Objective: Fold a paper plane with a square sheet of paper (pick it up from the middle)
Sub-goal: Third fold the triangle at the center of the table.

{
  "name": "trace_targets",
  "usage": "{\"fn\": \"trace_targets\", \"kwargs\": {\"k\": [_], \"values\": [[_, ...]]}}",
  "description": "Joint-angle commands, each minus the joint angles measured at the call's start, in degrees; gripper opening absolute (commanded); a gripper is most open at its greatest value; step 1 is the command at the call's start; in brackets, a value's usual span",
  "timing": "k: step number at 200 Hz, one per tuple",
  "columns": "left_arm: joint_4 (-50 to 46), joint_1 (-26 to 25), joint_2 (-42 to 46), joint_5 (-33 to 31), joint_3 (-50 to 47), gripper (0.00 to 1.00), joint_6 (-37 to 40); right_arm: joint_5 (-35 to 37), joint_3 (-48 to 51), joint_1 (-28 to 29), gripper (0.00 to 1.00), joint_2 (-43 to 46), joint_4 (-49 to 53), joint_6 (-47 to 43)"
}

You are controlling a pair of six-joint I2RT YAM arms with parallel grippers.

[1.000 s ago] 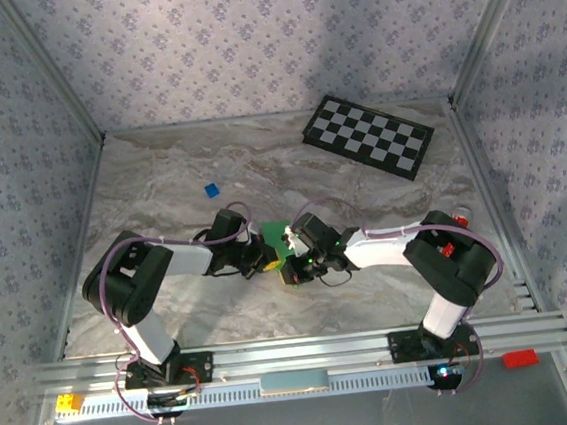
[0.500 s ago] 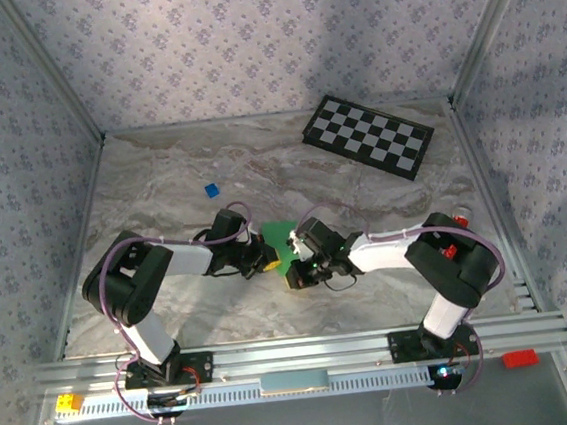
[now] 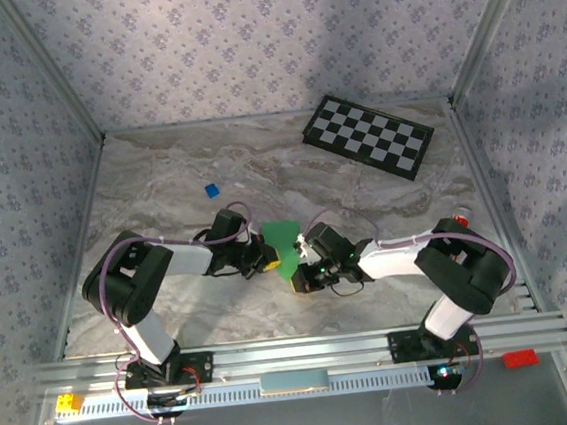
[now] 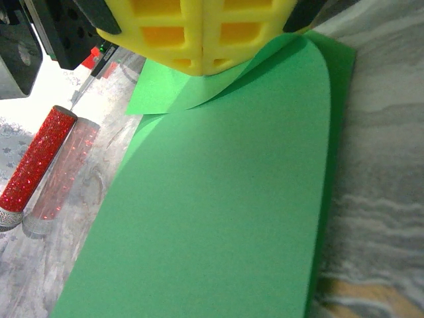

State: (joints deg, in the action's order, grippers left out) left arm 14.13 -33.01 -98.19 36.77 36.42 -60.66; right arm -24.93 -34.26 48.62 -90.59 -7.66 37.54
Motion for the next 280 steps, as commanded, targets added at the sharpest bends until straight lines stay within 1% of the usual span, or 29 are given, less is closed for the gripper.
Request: {"fn": "trace_targets", "kwargs": {"k": [1, 32, 52, 81, 114, 134, 156, 180, 216, 280], "values": [[-6.3, 0.3, -0.5, -4.5, -2.0, 0.0, 0.8, -1.0, 1.7, 0.1, 0.05, 3.8, 1.9, 2.4], [-5.8, 0.3, -0.5, -4.5, -2.1, 0.0, 0.7, 0.1, -0.7, -0.4, 0.05, 8.9, 5.7, 1.4], [-5.6, 0.2, -0.5, -4.3, -2.1, 0.0, 0.6, 1.2, -2.6, -1.0, 0.05, 9.5, 6.9, 0.7], [-5.5, 0.2, -0.6, -4.1, -1.9, 0.0, 0.8, -0.6, -6.8, -1.0, 0.05, 5.3, 7.7, -0.2], [-5.2, 0.3, -1.3, -3.9, -1.8, 0.0, 0.8, 0.3, -10.2, -0.2, 0.05, -0.6, 6.7, 0.9], [-4.9, 0.3, -1.6, -3.5, -1.7, 0.0, 0.6, -0.6, -11.5, -0.2, 0.05, -4.1, 7.1, 1.0], [-5.2, 0.3, -1.3, -3.5, -1.6, 0.0, 0.9, -0.8, -10.2, -0.2, 0.05, -5.9, 6.4, 1.8], [-5.7, 0.3, -1.3, -3.9, -1.5, 0.0, 1.1, 0.2, -7.3, 0.0, 0.05, -5.8, 6.3, 2.1], [-6.3, 0.7, -1.5, -4.1, -1.3, 0.0, 1.3, -0.5, -2.2, 0.1, 0.05, -4.0, 3.1, 3.5], [-6.5, 1.0, -1.0, -4.4, -1.6, 0.0, 1.3, -1.9, 3.0, 0.0, 0.06, -0.9, 0.1, 5.2]]}}
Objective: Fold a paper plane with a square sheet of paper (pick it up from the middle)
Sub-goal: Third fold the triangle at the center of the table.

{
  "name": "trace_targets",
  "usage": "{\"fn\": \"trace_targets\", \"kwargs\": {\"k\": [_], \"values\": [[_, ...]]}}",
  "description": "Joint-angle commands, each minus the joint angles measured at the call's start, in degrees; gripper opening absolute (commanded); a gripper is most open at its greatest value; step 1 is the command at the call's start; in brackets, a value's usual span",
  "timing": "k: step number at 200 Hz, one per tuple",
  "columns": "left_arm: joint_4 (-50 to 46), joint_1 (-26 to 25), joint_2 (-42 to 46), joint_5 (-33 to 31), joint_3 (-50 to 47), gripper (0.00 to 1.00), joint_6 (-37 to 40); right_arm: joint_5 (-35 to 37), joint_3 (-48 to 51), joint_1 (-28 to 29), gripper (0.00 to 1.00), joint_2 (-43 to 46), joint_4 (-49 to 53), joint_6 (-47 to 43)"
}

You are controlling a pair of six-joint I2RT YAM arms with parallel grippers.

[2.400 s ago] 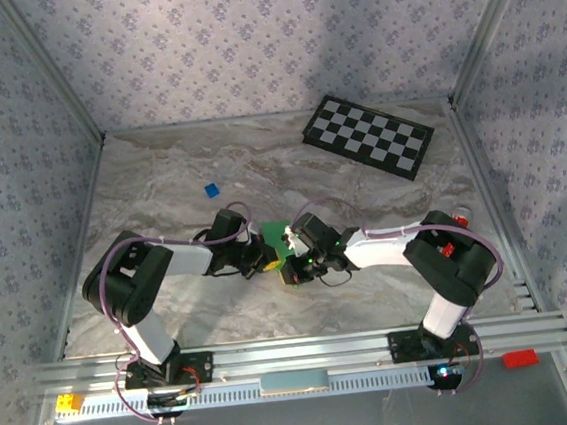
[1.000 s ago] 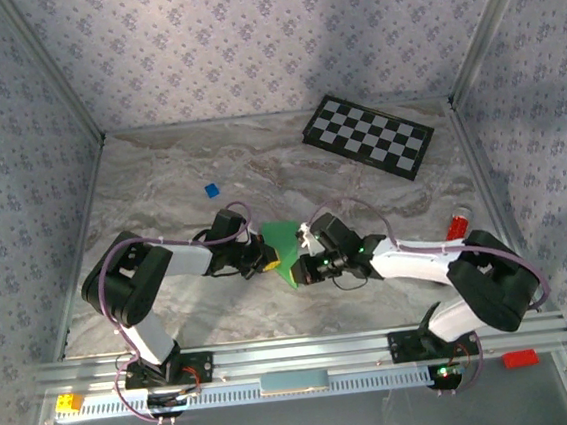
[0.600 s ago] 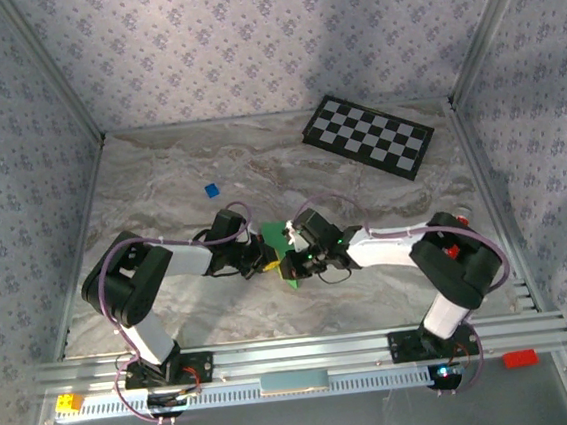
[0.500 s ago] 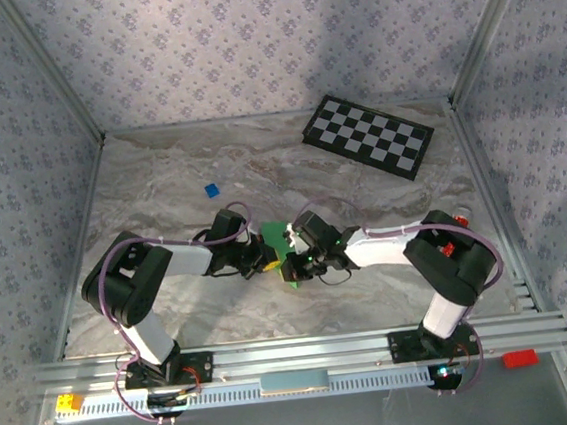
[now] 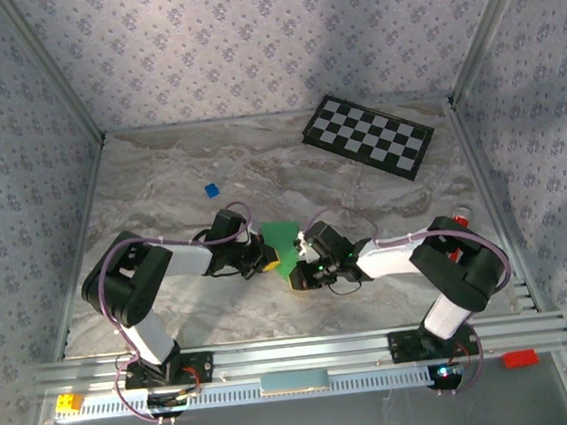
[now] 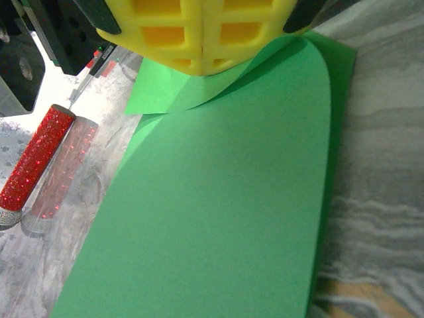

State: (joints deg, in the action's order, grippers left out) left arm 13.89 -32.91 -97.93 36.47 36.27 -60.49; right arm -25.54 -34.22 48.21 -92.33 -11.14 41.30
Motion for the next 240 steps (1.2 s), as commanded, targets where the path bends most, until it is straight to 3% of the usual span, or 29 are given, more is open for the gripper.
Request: {"fn": "trace_targets", "kwargs": {"k": [1, 37, 60, 92, 142, 240], "values": [[-6.2, 0.9, -1.3, -4.1, -1.5, 0.0, 1.1, -1.2, 3.0, 0.4, 0.06, 0.8, 3.6, 1.5], [-5.8, 0.9, -0.9, -3.7, -1.8, 0.0, 0.5, -0.9, 2.5, 0.1, 0.06, 5.4, 6.8, 1.7], [-6.0, 1.0, 0.1, -3.9, -1.8, 0.0, 0.3, -0.5, -3.0, -0.1, 0.06, 9.3, 11.2, -0.5], [-6.5, 1.0, 0.1, -3.8, -1.1, 0.0, 0.6, 3.4, -10.9, -0.4, 0.06, 4.6, 19.0, -4.6], [-6.4, 1.1, -0.3, -3.7, -1.0, 0.0, 0.9, 0.7, -12.7, -0.8, 0.06, -2.7, 12.0, -0.2], [-5.9, 1.1, 1.6, -2.4, 0.1, 0.0, 2.0, -0.3, -5.4, -1.3, 0.02, -5.4, 7.8, 3.1]]}}
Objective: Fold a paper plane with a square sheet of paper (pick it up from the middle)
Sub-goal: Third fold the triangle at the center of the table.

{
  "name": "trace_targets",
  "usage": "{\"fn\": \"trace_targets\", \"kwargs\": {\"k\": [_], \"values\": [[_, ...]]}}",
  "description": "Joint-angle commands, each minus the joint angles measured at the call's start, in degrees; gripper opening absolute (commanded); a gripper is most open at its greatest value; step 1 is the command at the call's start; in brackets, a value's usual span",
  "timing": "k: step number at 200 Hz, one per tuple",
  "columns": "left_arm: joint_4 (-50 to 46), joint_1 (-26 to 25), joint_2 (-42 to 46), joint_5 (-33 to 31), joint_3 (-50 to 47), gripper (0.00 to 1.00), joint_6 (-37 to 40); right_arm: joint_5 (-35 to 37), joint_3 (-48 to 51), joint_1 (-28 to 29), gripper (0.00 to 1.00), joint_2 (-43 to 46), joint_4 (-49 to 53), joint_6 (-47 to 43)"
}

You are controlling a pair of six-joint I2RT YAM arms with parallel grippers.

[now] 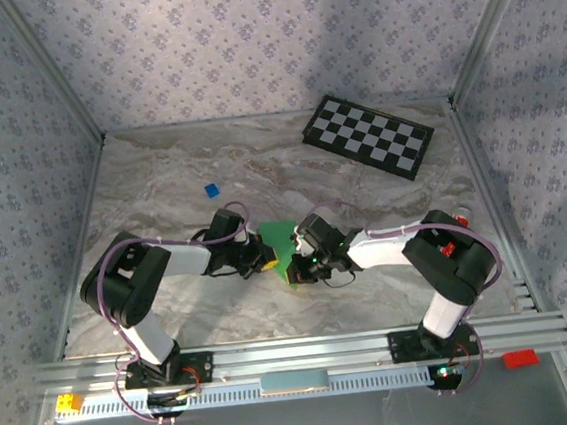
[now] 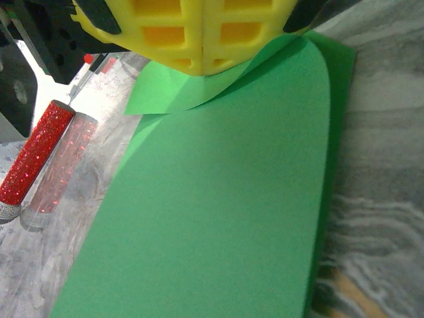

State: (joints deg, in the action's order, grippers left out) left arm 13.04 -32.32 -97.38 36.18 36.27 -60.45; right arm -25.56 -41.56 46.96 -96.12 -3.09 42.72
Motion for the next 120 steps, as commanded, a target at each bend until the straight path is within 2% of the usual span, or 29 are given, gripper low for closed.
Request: {"fn": "trace_targets", "kwargs": {"k": [1, 51, 82, 120], "values": [[-5.1, 0.5, 1.1, -2.0, 0.1, 0.0, 2.0, -0.2, 2.0, 0.0, 0.02, -1.6, -0.3, 1.7], [-12.1, -0.1, 8.0, -4.0, 2.6, 0.08, 5.5, 0.5, 1.6, -0.1, 0.0, -1.7, 0.5, 2.4], [-14.6, -2.2, 9.1, -4.3, 2.9, 0.07, 6.0, 0.8, 1.3, -0.2, 0.0, -2.1, -0.1, 3.0], [-15.0, -4.4, 6.0, -3.8, 4.9, 0.04, 6.8, 0.9, 1.9, -0.1, 0.0, -2.6, -1.3, 4.0]]}}
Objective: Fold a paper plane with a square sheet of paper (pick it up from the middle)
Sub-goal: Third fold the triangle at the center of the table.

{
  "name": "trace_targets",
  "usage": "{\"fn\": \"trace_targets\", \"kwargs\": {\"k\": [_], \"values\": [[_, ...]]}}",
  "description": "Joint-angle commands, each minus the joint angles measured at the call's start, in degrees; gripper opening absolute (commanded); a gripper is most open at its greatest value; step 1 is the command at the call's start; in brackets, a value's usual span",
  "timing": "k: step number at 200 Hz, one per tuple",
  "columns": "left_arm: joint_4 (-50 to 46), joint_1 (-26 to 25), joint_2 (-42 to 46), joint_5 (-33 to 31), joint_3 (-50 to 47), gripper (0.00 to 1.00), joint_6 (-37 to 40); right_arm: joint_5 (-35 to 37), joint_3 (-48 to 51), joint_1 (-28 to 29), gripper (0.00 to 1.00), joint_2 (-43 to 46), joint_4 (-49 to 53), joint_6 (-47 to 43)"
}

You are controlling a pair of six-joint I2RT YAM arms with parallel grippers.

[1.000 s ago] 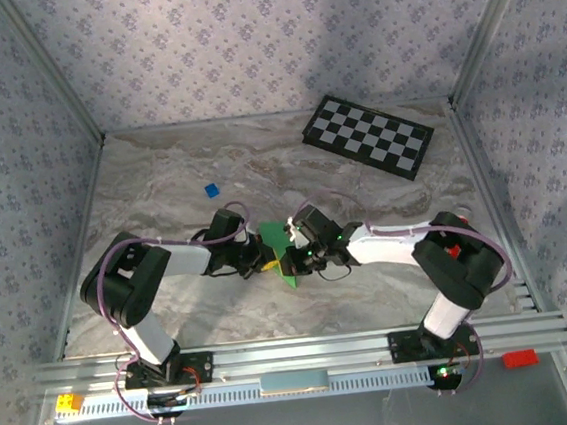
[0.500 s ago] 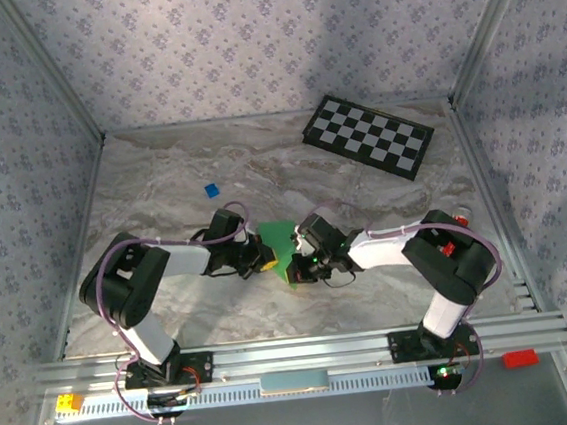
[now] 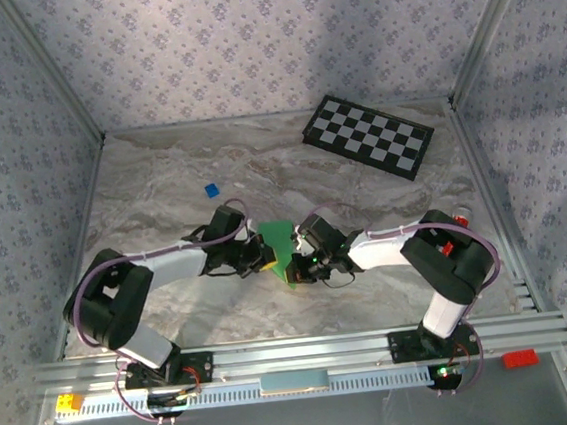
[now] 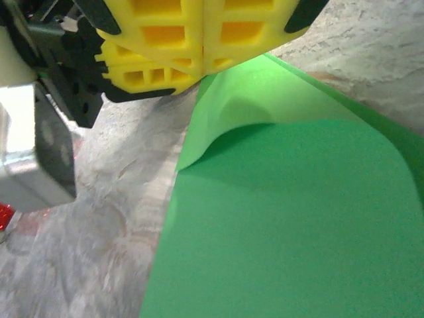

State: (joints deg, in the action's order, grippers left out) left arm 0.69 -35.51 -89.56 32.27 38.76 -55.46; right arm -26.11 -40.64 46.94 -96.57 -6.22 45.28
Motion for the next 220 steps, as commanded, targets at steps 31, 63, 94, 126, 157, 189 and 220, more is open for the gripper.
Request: {"fn": "trace_targets", "kwargs": {"k": [31, 63, 94, 126, 157, 189, 220], "values": [[-3.5, -2.2, -4.1, -0.8, 4.5, 0.05, 2.8, 2.0, 1.6, 0.4, 0.0, -2.3, 1.2, 1.9], [-3.8, -2.1, -5.1, -2.7, 4.4, 0.04, 2.7, 2.1, 2.3, 0.4, 0.0, -2.1, 0.8, 1.9], [-4.9, -1.7, -6.9, -4.1, 3.9, 0.03, 2.8, 2.2, 2.7, 0.4, 0.0, -2.2, 0.8, 2.0], [-5.2, -1.1, -7.7, -5.1, 2.7, 0.01, 2.7, 2.4, 3.1, 0.7, 0.0, -2.5, 1.1, 2.2], [-3.6, 0.2, -6.7, -4.9, 1.3, 0.02, 3.2, 2.7, 3.2, 0.8, 0.0, -3.1, 1.5, 2.7], [-2.5, 2.4, -5.7, -4.4, 0.7, 0.03, 4.9, 3.2, 3.4, 1.0, 0.0, -3.5, 1.8, 3.2], [-1.3, 5.2, -5.3, -3.5, 0.1, 0.04, 7.9, 3.4, 3.6, 1.0, 0.0, -3.6, 2.0, 3.3]]}}
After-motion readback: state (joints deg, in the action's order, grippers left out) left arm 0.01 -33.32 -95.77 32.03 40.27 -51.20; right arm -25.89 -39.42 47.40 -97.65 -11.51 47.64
